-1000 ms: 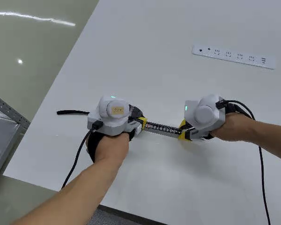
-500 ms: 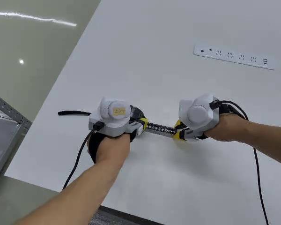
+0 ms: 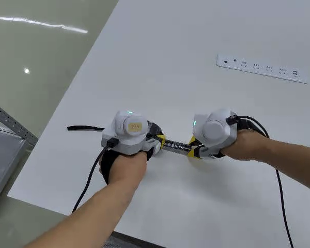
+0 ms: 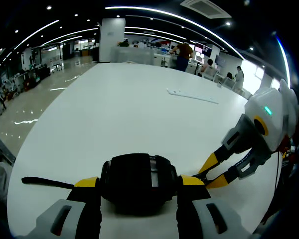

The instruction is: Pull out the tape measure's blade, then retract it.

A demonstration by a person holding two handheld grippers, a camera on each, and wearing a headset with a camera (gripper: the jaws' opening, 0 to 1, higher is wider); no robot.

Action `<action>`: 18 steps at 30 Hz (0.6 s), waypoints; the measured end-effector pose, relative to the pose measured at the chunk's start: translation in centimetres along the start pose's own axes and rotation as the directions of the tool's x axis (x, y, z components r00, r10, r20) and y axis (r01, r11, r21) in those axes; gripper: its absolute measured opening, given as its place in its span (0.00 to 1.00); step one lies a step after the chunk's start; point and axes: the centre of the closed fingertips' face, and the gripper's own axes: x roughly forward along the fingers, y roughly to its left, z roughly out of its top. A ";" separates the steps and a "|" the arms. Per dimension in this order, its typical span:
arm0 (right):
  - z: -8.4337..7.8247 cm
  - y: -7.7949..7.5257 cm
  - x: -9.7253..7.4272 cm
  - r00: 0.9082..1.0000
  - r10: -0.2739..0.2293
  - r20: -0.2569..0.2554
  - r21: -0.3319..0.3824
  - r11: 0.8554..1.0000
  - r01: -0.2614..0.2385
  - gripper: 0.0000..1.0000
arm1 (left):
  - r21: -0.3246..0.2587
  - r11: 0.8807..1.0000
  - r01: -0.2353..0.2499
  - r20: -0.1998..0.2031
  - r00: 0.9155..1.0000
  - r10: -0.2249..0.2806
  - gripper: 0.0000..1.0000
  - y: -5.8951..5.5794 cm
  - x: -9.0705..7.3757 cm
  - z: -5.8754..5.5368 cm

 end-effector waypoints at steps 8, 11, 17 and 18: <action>0.6 0.0 0.5 1.000 -0.003 0.005 0.007 1.000 0.003 0.14 | 0.001 1.000 0.001 -0.001 1.000 -0.001 0.57 -0.1 0.0 -0.1; 0.9 -0.1 0.6 1.000 -0.003 0.007 0.007 1.000 0.002 0.14 | 0.001 1.000 0.001 -0.001 1.000 -0.001 0.57 -0.1 0.0 -0.1; 1.4 -0.1 0.9 1.000 0.000 0.011 0.005 1.000 0.000 0.14 | 0.002 1.000 0.004 -0.003 1.000 -0.004 0.57 -0.1 0.0 -0.2; 1.6 -0.2 0.9 1.000 -0.001 0.013 0.005 1.000 0.001 0.14 | 0.001 1.000 0.004 -0.003 1.000 -0.004 0.57 -0.1 0.0 -0.2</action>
